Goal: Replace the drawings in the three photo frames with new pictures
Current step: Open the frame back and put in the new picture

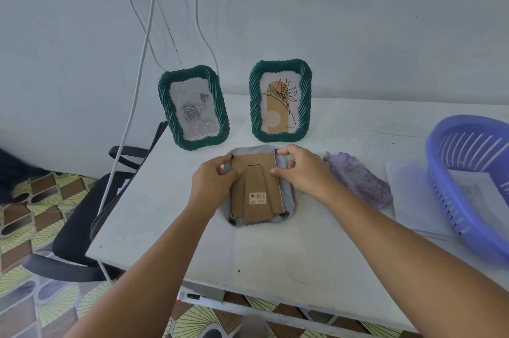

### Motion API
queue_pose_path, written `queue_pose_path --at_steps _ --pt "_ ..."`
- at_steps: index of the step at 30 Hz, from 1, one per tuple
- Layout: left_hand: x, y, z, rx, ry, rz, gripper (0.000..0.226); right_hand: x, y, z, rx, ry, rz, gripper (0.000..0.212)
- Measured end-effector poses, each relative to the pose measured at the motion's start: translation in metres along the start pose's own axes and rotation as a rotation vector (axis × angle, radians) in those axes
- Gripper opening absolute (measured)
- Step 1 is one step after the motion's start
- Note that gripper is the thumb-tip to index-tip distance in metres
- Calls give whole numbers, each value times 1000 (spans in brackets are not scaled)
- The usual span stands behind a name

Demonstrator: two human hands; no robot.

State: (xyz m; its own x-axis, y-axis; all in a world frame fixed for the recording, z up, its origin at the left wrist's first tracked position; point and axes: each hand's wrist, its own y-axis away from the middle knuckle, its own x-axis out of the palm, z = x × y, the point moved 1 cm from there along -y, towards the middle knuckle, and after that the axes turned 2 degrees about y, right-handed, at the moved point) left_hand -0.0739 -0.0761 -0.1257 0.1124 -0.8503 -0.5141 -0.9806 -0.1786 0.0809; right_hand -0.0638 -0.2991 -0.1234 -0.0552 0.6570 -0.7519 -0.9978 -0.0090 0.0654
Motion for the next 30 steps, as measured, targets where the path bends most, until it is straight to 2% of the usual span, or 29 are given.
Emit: queue_pose_path --at_steps 10,23,27,28,30 --pt "-3 -3 -6 -61 4 100 53 3 -1 -3 6 -90 0 44" --pt "-5 0 -8 -54 -27 92 52 -3 8 3 -21 -22 29 47" --pt "-4 -1 -6 -56 -27 92 51 4 16 9 -162 223 -142 47" --pt "-4 -1 -5 -55 -35 91 51 7 20 13 -228 222 -153 47" --pt "-4 -1 -4 -43 -55 88 50 11 27 20 -363 187 -58 50"
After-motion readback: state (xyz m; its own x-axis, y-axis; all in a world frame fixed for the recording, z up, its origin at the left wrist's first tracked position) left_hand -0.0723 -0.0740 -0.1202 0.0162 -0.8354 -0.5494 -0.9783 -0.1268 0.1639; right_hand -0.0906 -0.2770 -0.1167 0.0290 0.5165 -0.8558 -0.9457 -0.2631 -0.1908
